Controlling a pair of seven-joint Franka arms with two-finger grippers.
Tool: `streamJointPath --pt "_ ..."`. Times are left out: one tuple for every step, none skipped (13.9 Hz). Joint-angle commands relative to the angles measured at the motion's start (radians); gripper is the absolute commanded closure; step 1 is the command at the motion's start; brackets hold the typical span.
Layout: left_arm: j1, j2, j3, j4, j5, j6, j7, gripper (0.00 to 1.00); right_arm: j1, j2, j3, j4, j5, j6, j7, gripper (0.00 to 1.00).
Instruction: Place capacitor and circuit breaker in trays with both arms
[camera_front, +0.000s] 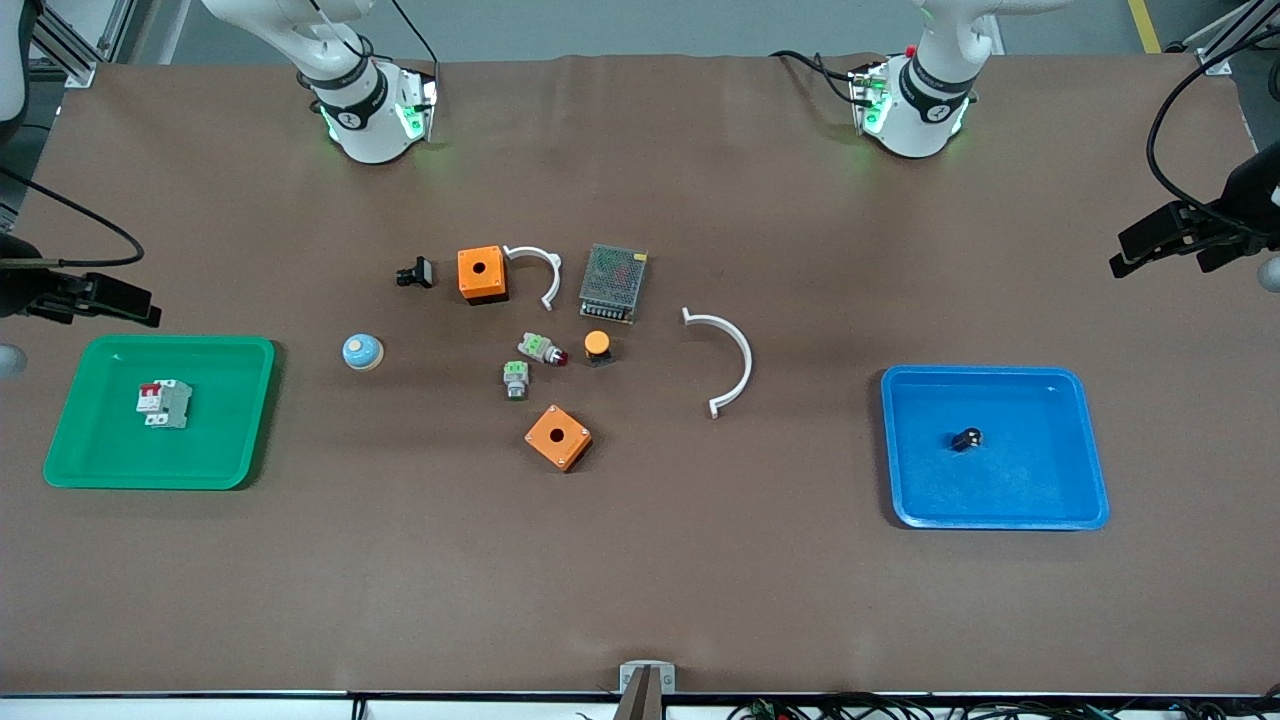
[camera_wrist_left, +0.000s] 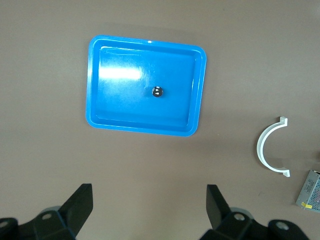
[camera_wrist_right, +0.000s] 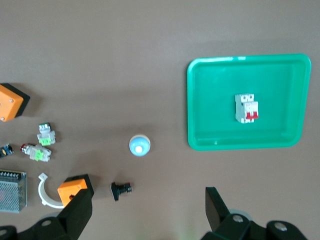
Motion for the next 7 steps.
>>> streamJointPath --pt "-0.004 0.005 0.006 0.023 -0.012 -0.023 0.0 0.0 -0.014 -0.042 0.011 0.017 -0.014 -0.03 0.005 0.0" --pt "-0.004 0.005 0.006 0.023 -0.006 -0.022 0.0 0.0 -0.023 -0.062 0.009 0.003 -0.01 -0.036 -0.024 0.0" --pt "-0.004 0.007 0.006 0.023 -0.008 -0.022 0.007 0.0 -0.04 -0.065 0.009 0.003 -0.008 -0.054 -0.053 0.0" --pt "-0.004 0.007 0.006 0.024 -0.009 -0.022 0.007 0.0 -0.042 -0.071 0.009 0.003 -0.007 -0.062 -0.053 0.0" --pt "-0.004 0.007 0.006 0.024 -0.009 -0.019 0.01 0.0 -0.042 -0.079 0.009 0.003 -0.005 -0.071 -0.052 0.0" --pt "-0.006 0.007 0.004 0.027 -0.009 -0.017 0.011 0.0 -0.04 -0.083 0.011 0.001 -0.005 -0.074 -0.05 0.0" --pt "-0.009 0.01 0.004 0.052 -0.005 -0.016 -0.003 0.0 -0.04 -0.096 0.012 0.001 -0.005 -0.076 -0.049 0.0"
